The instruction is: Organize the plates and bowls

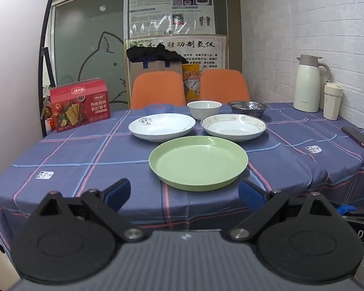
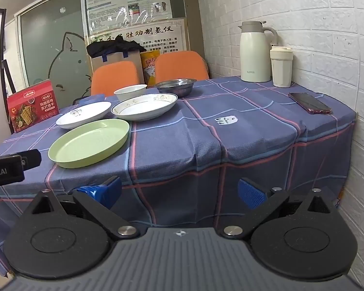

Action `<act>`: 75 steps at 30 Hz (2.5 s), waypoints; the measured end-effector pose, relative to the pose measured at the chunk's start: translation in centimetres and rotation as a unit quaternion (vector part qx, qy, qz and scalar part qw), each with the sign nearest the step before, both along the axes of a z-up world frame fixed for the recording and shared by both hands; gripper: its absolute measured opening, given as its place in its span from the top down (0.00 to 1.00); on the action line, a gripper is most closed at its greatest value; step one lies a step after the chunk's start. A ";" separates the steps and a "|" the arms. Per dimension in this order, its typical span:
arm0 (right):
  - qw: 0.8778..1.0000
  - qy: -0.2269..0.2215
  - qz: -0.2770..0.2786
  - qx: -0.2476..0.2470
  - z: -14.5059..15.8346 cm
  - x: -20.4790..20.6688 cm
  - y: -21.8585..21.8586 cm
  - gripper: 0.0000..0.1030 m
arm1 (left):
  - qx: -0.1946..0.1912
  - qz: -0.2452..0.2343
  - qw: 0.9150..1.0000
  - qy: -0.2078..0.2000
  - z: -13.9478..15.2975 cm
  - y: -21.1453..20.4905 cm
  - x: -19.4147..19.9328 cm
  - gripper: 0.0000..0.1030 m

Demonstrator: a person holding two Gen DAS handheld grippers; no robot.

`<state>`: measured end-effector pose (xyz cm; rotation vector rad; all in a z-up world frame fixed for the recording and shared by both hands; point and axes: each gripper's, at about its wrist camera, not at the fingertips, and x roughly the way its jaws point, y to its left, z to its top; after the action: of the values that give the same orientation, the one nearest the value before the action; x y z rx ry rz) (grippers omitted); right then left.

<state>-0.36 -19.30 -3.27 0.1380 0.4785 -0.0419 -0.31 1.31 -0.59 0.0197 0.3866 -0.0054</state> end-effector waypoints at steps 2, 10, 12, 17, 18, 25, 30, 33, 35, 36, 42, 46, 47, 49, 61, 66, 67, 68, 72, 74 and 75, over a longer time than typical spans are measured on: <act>1.000 -0.003 -0.001 0.003 0.0 -0.4 -0.1 0.13 | 0.014 0.000 1.000 0.004 0.2 -1.2 0.2 0.08; 1.000 -0.011 0.007 0.006 0.0 -0.7 -0.1 0.13 | 0.016 -0.003 1.000 0.007 0.7 -1.5 0.0 0.08; 1.000 -0.012 0.009 0.005 0.1 -0.7 0.0 0.13 | 0.016 -0.003 1.000 0.008 0.7 -1.5 0.1 0.08; 1.000 -0.012 0.010 0.004 0.1 -0.7 0.0 0.13 | 0.017 -0.004 1.000 0.008 0.6 -1.6 0.1 0.08; 1.000 -0.011 0.010 0.004 0.1 -0.7 0.0 0.13 | 0.017 -0.004 1.000 0.009 0.6 -1.6 0.1 0.08; 1.000 -0.011 0.010 0.003 0.1 -0.7 0.2 0.13 | 0.017 -0.005 1.000 0.010 0.5 -1.6 0.2 0.08; 1.000 -0.011 0.011 0.002 0.1 -0.7 0.4 0.13 | 0.015 -0.006 1.000 0.009 0.5 -1.5 0.1 0.08; 1.000 -0.011 0.011 0.002 0.1 -0.7 0.5 0.13 | 0.017 -0.006 1.000 0.008 0.4 -1.5 0.2 0.08; 1.000 -0.011 0.012 0.001 0.0 -0.7 0.6 0.13 | 0.017 -0.007 1.000 0.008 0.4 -1.6 0.2 0.08; 1.000 -0.011 0.012 0.001 0.0 -0.7 0.7 0.13 | 0.017 -0.007 1.000 0.008 0.4 -1.6 0.2 0.08; 1.000 -0.010 0.013 0.000 0.0 -0.7 0.7 0.13 | 0.019 -0.008 1.000 0.007 0.6 -1.5 0.2 0.08; 1.000 -0.010 0.013 0.001 0.0 -0.7 0.7 0.13 | 0.018 -0.009 1.000 0.008 0.6 -1.5 0.2 0.08; 1.000 -0.010 0.014 0.000 0.0 -0.7 0.8 0.13 | 0.018 -0.009 1.000 0.008 0.7 -1.5 0.2 0.08; 1.000 -0.009 0.015 0.001 0.0 -0.7 0.8 0.13 | 0.019 -0.010 1.000 0.008 0.7 -1.5 0.2 0.08; 1.000 -0.005 0.020 0.001 -0.1 -0.7 0.9 0.13 | 0.020 -0.013 1.000 0.013 0.5 -1.6 0.5 0.08; 1.000 0.000 0.022 0.002 -0.3 -0.5 0.8 0.13 | 0.020 -0.015 1.000 0.016 0.3 -1.7 0.6 0.08; 1.000 0.001 0.023 0.003 -0.3 -0.4 0.9 0.13 | 0.020 -0.015 1.000 0.017 0.2 -1.7 0.6 0.08; 1.000 0.002 0.023 0.004 -0.3 -0.4 0.9 0.13 | 0.020 -0.015 1.000 0.018 0.2 -1.7 0.6 0.08; 1.000 0.001 0.024 0.004 -0.3 -0.4 1.0 0.13 | 0.019 -0.014 1.000 0.018 0.2 -1.6 0.6 0.08; 1.000 0.001 0.024 0.004 -0.3 -0.5 1.0 0.13 | 0.019 -0.012 1.000 0.020 0.2 -1.6 0.7 0.08; 1.000 0.002 0.024 0.005 -0.4 -0.4 1.0 0.13 | 0.018 -0.013 1.000 0.021 0.2 -1.5 0.9 0.08</act>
<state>-0.80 -18.31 -3.64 0.1357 0.4865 0.0073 0.55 -0.22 -0.44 0.0599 0.4287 -0.0237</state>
